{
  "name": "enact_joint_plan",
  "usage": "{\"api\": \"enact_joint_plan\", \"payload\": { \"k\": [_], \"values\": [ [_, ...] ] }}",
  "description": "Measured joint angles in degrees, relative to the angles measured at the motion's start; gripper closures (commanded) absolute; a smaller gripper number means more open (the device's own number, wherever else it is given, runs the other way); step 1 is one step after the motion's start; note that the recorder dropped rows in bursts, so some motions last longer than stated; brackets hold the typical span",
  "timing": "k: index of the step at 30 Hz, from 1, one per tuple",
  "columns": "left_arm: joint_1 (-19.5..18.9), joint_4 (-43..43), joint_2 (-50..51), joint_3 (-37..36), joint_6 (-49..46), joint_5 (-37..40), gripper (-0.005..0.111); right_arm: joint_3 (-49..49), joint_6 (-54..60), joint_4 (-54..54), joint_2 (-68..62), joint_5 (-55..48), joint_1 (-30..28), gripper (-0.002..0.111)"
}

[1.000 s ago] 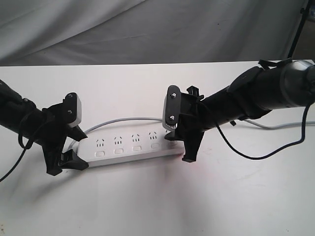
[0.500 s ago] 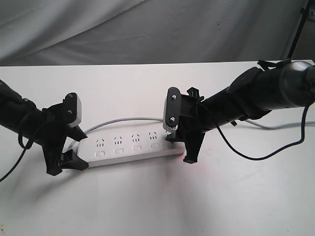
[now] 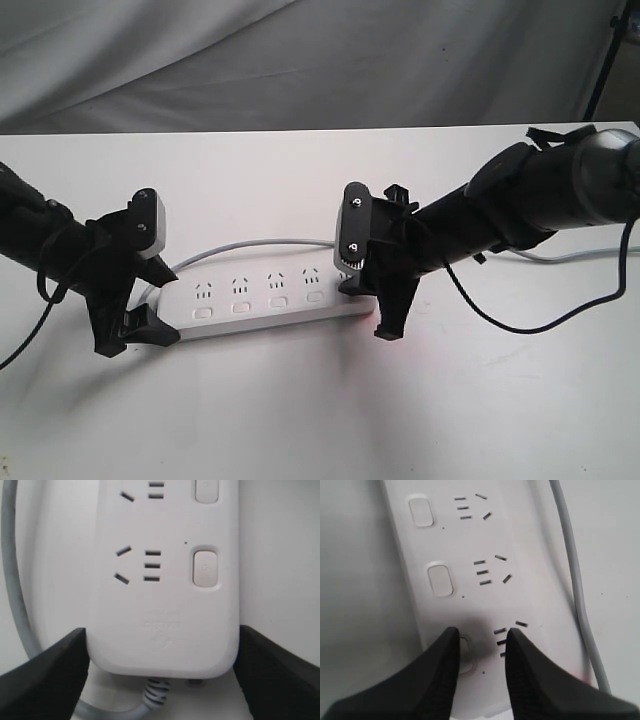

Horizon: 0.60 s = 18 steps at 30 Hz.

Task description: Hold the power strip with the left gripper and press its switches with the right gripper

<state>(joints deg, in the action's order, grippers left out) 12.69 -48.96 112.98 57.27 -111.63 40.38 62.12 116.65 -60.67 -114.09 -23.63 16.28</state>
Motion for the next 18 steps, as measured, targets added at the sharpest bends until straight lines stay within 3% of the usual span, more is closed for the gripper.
{"api": "enact_joint_plan", "payload": {
  "k": [18],
  "values": [
    [0.0,0.0,0.0,0.0,0.0,0.0,0.037,-0.9,0.1,-1.2,-0.3,1.5,-0.2,0.077]
  ]
}}
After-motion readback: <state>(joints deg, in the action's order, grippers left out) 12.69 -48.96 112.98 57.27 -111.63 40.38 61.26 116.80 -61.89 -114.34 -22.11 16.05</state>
